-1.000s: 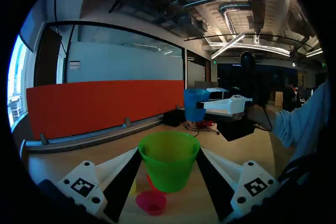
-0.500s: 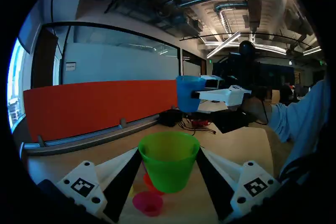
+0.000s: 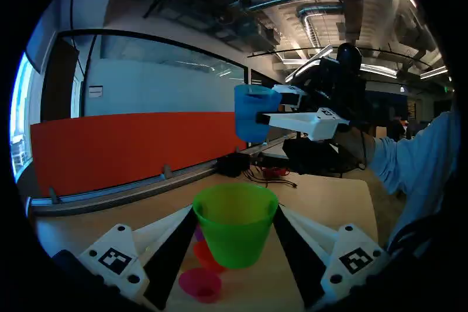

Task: Pour water

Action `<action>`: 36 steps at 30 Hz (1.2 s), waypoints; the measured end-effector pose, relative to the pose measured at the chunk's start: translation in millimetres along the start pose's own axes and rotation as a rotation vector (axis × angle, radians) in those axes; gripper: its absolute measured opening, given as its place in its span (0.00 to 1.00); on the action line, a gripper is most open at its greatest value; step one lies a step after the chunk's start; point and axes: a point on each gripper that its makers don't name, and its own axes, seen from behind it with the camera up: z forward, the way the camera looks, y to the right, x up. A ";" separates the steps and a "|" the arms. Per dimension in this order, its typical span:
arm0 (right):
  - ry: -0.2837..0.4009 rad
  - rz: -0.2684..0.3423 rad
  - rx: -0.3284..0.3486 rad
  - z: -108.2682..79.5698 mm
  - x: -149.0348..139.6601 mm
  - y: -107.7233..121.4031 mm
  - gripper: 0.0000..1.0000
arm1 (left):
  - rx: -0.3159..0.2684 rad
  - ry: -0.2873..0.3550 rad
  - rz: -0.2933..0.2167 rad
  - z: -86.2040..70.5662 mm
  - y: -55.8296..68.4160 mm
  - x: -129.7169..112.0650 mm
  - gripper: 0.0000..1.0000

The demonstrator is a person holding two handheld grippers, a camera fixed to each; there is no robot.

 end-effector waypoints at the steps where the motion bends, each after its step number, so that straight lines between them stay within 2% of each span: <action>1: 0.001 -0.014 0.000 1.1 2.2 0.7 0.88 | -0.001 0.001 0.000 0.0 0.6 0.3 0.88; 20: 0.023 -0.203 -0.007 21.5 37.7 13.4 0.88 | -0.023 -0.002 0.000 1.5 5.9 -3.3 0.87; 36: 0.025 -0.347 -0.022 29.9 50.2 26.4 0.88 | -0.030 -0.003 0.004 5.3 10.4 -2.2 0.87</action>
